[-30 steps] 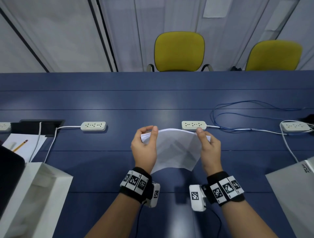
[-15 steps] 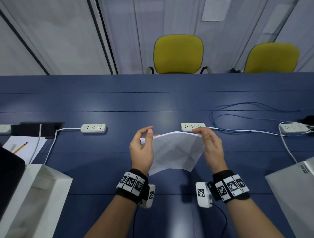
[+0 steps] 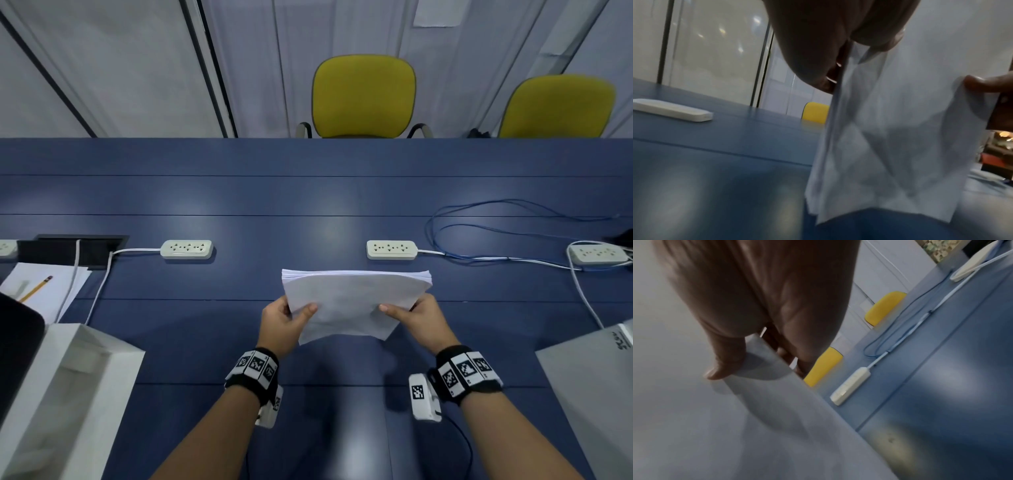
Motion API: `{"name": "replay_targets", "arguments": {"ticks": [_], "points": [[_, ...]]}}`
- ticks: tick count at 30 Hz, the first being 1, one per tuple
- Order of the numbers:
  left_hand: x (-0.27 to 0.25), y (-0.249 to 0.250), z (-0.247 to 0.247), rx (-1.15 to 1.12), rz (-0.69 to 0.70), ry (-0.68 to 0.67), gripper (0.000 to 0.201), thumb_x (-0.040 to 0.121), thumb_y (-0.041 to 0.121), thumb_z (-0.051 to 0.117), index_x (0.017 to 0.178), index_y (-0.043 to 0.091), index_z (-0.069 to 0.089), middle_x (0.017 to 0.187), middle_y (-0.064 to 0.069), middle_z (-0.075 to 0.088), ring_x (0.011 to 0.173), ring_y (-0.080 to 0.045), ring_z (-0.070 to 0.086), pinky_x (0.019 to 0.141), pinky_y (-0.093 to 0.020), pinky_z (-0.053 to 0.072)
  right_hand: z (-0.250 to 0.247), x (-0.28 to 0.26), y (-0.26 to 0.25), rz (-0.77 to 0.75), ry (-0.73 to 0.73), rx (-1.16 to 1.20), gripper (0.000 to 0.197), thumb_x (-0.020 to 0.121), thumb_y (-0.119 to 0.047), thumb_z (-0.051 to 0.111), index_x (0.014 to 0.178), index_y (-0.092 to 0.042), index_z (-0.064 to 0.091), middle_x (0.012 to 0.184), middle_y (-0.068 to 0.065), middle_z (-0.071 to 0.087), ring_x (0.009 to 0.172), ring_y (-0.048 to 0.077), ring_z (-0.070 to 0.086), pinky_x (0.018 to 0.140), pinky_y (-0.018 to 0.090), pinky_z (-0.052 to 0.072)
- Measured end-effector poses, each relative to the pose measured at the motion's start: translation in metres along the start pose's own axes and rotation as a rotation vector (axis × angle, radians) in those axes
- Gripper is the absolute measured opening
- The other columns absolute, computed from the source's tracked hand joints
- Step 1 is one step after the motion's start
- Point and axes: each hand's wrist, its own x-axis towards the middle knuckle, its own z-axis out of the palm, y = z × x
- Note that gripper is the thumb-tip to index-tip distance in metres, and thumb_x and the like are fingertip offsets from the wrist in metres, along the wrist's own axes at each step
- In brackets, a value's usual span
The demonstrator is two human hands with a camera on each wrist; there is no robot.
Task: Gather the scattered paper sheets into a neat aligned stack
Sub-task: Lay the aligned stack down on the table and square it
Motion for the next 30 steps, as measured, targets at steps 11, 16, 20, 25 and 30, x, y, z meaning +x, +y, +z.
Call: {"name": "replay_targets", "arguments": {"ticks": [11,16,20,25,30], "points": [[0.041,-0.005,-0.015,0.178,0.07,0.005,0.014,0.087,0.019,0.076,0.091,0.006,0.08,0.074,0.013,0.074,0.065,0.009,0.066,0.068,-0.01,0.052,0.0,0.027,0.019,0.052,0.267,-0.054,0.015,0.08,0.005,0.073,0.079,-0.009,0.072,0.066,-0.007,0.073,0.062,0.003,0.066,0.067,0.014,0.053],[0.058,-0.022,-0.014,0.36,-0.177,-0.055,0.031,0.086,0.034,0.076,0.065,0.012,0.069,0.052,0.013,0.061,0.045,0.004,0.053,0.059,-0.015,0.046,-0.001,0.042,0.04,0.19,0.256,-0.228,0.009,0.079,-0.008,0.079,0.084,-0.012,0.073,0.078,0.003,0.073,0.068,0.014,0.066,0.067,0.021,0.055],[0.036,-0.069,-0.009,0.509,-0.398,-0.121,0.038,0.081,0.047,0.074,0.066,0.011,0.071,0.069,-0.002,0.076,0.064,-0.012,0.067,0.071,-0.026,0.057,0.003,0.018,0.082,0.369,0.241,-0.388,0.008,0.077,-0.012,0.081,0.076,-0.013,0.073,0.075,0.002,0.071,0.069,0.018,0.063,0.07,0.026,0.049],[0.007,-0.095,0.0,0.53,-0.533,-0.142,0.034,0.083,0.046,0.072,0.078,0.012,0.078,0.08,-0.007,0.078,0.069,-0.02,0.065,0.074,-0.029,0.054,0.011,-0.002,0.113,0.477,0.215,-0.511,0.011,0.079,-0.014,0.079,0.081,-0.006,0.072,0.079,0.007,0.07,0.075,0.021,0.061,0.072,0.025,0.045],[0.001,-0.098,0.008,0.528,-0.547,-0.108,0.025,0.087,0.04,0.071,0.087,0.017,0.079,0.081,-0.003,0.075,0.075,-0.019,0.065,0.074,-0.021,0.048,0.018,-0.009,0.117,0.5,0.227,-0.541,0.008,0.084,-0.012,0.075,0.087,-0.004,0.073,0.077,0.006,0.066,0.078,0.023,0.059,0.074,0.024,0.042]]}}
